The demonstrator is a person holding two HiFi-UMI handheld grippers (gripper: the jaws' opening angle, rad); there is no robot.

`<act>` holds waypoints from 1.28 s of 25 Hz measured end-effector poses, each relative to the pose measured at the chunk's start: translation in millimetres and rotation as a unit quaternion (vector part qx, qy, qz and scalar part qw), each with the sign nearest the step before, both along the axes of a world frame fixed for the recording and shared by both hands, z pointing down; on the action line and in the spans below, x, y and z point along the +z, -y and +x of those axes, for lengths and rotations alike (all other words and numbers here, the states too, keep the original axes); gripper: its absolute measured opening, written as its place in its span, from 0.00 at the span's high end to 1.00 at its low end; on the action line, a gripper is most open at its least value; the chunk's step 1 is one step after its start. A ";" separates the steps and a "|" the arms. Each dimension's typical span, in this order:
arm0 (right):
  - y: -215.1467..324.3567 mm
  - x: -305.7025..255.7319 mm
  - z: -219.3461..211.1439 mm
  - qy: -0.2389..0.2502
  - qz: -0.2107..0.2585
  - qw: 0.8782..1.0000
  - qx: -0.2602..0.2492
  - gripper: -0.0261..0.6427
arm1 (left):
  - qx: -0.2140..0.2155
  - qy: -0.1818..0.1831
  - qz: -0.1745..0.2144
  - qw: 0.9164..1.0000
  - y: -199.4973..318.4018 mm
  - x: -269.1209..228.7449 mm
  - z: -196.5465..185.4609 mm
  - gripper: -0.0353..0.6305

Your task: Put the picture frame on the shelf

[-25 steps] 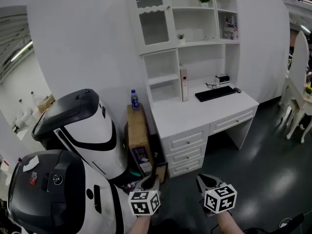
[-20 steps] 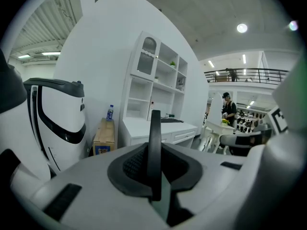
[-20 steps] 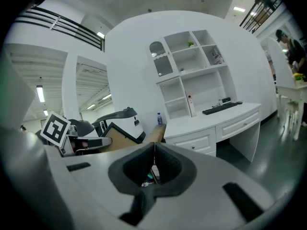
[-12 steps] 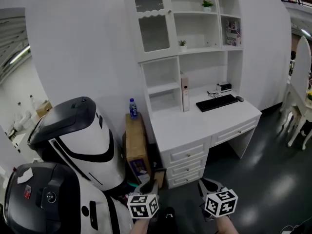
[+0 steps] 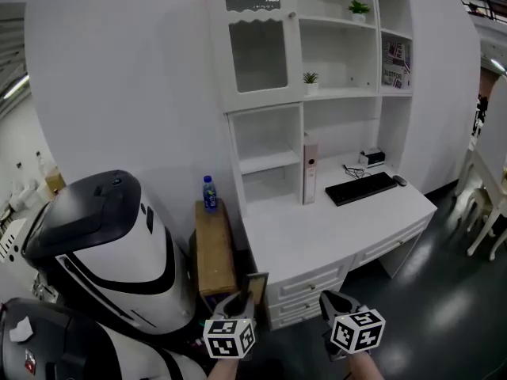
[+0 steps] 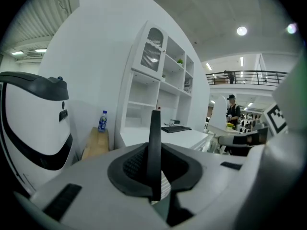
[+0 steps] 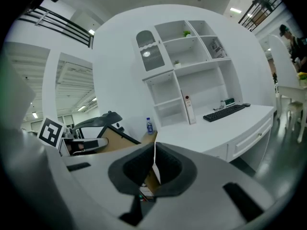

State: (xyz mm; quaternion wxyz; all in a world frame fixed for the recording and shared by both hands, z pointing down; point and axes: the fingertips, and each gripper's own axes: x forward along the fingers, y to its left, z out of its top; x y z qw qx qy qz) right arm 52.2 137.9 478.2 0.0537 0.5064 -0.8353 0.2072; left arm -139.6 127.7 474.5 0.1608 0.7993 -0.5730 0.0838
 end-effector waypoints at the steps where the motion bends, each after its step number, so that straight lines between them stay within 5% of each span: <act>1: 15.4 -1.9 -3.7 0.000 0.001 1.000 0.003 0.96 | 0.003 0.000 0.002 1.000 15.2 -2.7 -4.1 0.87; 13: 127.9 -8.5 -29.3 0.003 -0.004 0.999 0.043 0.96 | 0.016 0.003 0.018 1.000 132.5 -13.4 -43.9 0.87; 32: 233.4 -9.2 -31.9 -0.003 -0.007 1.000 0.014 0.96 | 0.001 0.013 -0.002 1.000 235.8 -8.6 -40.9 0.87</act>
